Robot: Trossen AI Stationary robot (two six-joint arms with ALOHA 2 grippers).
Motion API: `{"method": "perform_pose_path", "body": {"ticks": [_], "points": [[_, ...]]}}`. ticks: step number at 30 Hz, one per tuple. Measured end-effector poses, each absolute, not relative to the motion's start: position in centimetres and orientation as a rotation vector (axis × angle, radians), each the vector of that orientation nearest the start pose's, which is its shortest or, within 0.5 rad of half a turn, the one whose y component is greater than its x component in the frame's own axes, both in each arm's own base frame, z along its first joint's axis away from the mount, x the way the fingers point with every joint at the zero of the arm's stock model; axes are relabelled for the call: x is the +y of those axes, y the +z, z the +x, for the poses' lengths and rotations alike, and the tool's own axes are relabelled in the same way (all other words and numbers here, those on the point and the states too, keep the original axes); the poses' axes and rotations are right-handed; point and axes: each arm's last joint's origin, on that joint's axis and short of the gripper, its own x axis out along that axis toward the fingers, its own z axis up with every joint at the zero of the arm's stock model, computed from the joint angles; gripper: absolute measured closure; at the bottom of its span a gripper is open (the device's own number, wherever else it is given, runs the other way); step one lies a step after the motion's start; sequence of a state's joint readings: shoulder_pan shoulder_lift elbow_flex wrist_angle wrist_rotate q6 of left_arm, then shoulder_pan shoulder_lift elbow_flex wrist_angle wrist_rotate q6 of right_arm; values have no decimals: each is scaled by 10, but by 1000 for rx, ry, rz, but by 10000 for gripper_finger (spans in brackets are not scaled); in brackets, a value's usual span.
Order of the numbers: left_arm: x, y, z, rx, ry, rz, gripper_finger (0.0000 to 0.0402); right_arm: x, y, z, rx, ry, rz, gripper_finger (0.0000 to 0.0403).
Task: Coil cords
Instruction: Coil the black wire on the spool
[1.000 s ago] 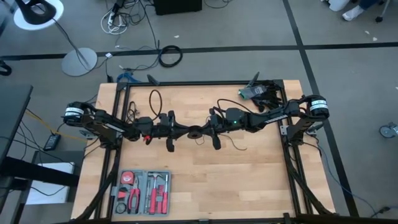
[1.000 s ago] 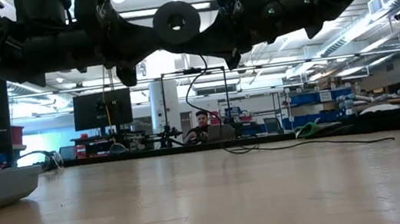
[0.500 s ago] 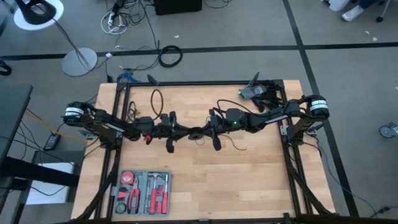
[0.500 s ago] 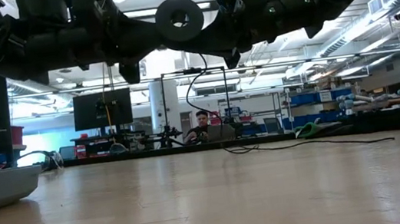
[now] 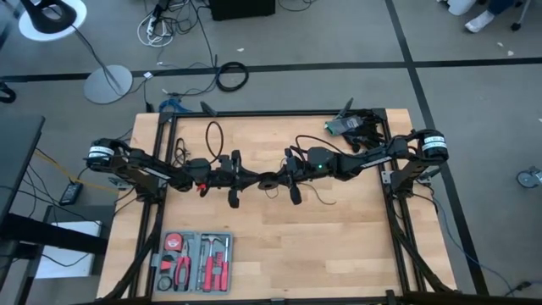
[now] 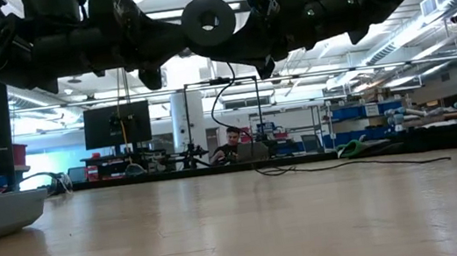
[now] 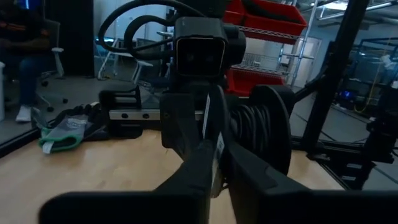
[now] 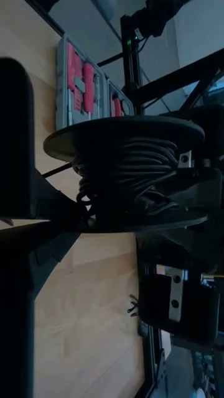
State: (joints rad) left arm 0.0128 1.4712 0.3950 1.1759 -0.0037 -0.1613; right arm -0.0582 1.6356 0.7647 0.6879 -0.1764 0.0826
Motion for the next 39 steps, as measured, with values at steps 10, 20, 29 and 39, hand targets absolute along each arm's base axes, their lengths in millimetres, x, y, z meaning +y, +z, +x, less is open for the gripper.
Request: {"method": "perform_pose_path", "body": {"ticks": [10, 20, 29, 39], "points": [[4, 188, 259, -95, 33, -130, 399, -15, 201, 335, 185, 85, 106, 382], [5, 176, 246, -88, 83, -142, 401, -23, 198, 332, 252, 39, 132, 341], [8, 162, 220, -135, 193, -173, 401, -29, 186, 323, 424, -13, 197, 339], [9, 158, 210, -152, 225, -187, 401, -21, 139, 312, 236, -194, 246, 352]]}}
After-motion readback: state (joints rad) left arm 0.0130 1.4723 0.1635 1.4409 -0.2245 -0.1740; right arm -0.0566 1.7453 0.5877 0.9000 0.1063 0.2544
